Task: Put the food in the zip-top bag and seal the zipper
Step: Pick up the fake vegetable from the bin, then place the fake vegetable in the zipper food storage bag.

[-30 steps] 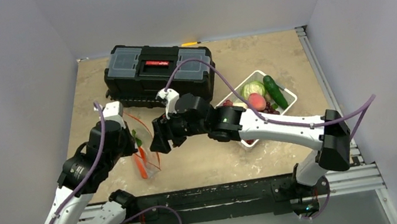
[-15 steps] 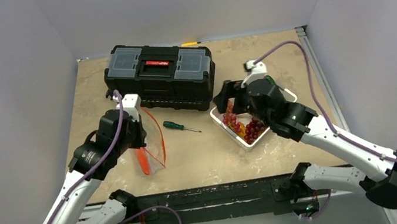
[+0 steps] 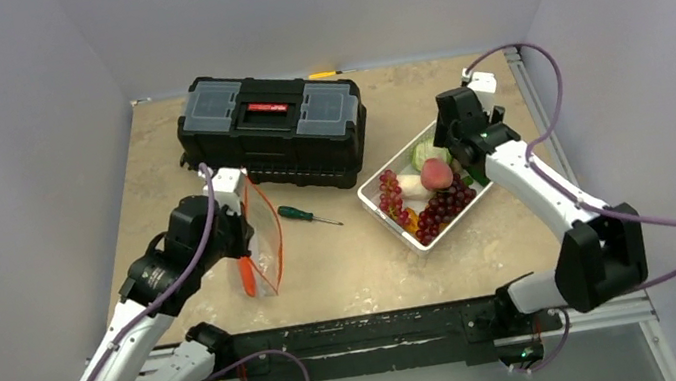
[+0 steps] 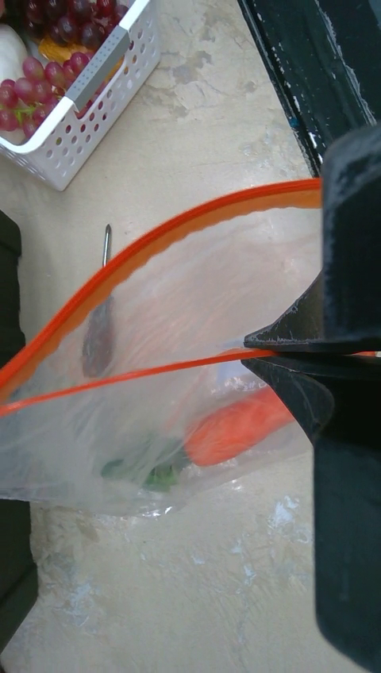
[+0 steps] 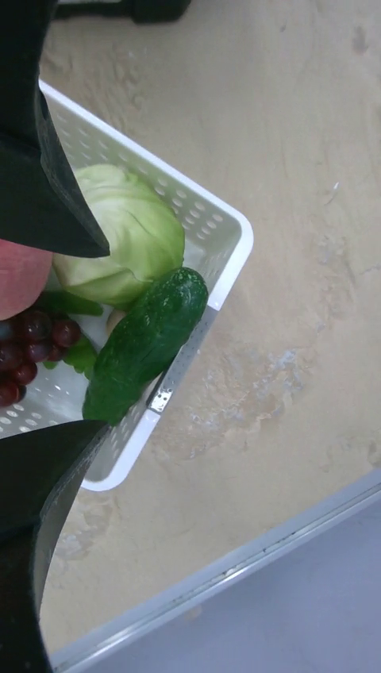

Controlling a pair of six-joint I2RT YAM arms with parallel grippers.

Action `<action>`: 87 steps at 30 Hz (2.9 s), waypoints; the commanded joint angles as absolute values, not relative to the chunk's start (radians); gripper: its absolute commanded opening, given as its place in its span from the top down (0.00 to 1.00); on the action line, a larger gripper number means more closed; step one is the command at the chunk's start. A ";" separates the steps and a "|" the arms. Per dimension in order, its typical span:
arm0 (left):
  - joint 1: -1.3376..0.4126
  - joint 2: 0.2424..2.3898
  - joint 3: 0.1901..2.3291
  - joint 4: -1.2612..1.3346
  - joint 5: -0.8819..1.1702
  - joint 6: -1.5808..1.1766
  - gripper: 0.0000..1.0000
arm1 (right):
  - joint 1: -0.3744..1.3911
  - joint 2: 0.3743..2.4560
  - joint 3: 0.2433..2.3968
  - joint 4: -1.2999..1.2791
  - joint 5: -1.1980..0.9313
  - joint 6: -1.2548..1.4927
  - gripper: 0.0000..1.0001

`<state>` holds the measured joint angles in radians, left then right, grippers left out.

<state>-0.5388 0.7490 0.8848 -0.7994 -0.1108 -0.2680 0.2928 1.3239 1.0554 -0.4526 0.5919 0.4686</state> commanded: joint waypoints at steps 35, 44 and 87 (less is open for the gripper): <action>-0.537 0.760 0.881 -0.752 -0.072 -0.249 1.00 | 0.273 1.640 1.111 -0.193 0.648 0.135 0.40; -0.536 0.770 0.882 -0.752 -0.070 -0.248 1.00 | 0.273 1.650 1.118 -0.208 0.625 0.124 0.56; -0.536 0.797 0.888 -0.755 -0.072 -0.247 1.00 | 0.744 1.089 0.966 0.393 -0.382 0.913 1.00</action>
<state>-0.5388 0.8009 0.8848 -0.7856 -0.0673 -0.2672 0.6128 1.0832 0.9207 0.1989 -0.4038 0.8444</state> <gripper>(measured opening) 0.004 0.404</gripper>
